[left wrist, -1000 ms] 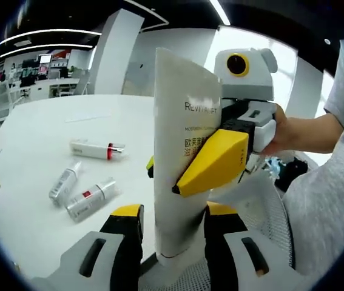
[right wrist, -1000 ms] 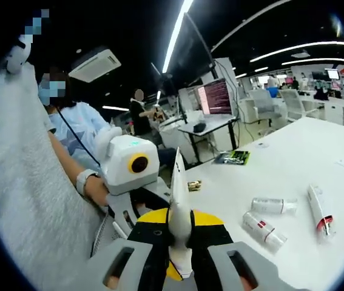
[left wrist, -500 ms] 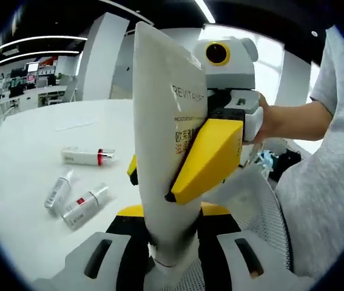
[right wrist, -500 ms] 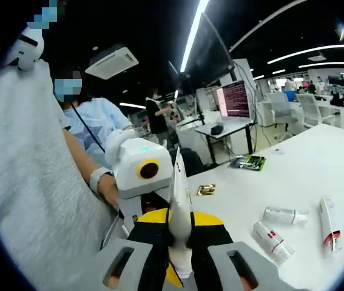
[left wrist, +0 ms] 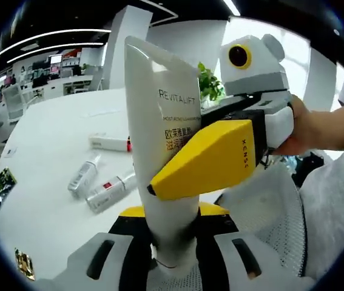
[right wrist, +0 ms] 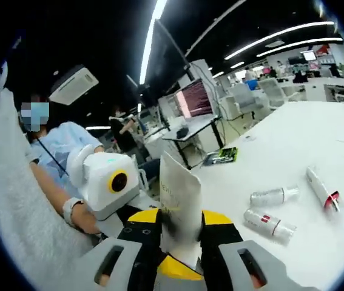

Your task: Arrange the skincare products in the storage area until every visible bottle or jar stands upright without overlapping.

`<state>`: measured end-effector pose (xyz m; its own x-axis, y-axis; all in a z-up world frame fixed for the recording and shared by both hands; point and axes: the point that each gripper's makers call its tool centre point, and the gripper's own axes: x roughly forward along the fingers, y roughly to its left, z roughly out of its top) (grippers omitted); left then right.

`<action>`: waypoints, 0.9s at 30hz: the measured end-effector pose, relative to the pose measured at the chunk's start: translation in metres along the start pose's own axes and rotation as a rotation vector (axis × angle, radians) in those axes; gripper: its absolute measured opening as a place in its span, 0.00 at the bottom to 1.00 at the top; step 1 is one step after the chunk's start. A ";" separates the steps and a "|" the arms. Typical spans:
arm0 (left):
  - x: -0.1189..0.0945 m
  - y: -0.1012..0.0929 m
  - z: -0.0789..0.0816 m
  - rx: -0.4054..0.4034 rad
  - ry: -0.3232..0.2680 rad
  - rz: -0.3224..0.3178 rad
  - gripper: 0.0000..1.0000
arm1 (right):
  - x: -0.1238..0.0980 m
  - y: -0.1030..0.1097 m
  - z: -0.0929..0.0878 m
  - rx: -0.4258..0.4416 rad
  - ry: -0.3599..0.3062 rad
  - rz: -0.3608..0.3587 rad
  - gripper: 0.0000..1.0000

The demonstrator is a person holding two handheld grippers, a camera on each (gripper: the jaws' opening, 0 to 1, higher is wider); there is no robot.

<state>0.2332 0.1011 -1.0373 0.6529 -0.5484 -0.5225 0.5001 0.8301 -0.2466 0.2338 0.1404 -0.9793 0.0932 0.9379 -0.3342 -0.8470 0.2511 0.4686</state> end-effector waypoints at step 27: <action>0.007 0.025 -0.026 0.039 0.128 0.191 0.20 | 0.017 -0.029 -0.026 0.228 0.025 -0.238 0.27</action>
<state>0.2355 0.1202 -1.0684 0.6616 -0.3629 -0.6562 0.3977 0.9117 -0.1032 0.2463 0.1432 -1.0195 0.2593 0.8410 -0.4749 -0.6634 0.5124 0.5453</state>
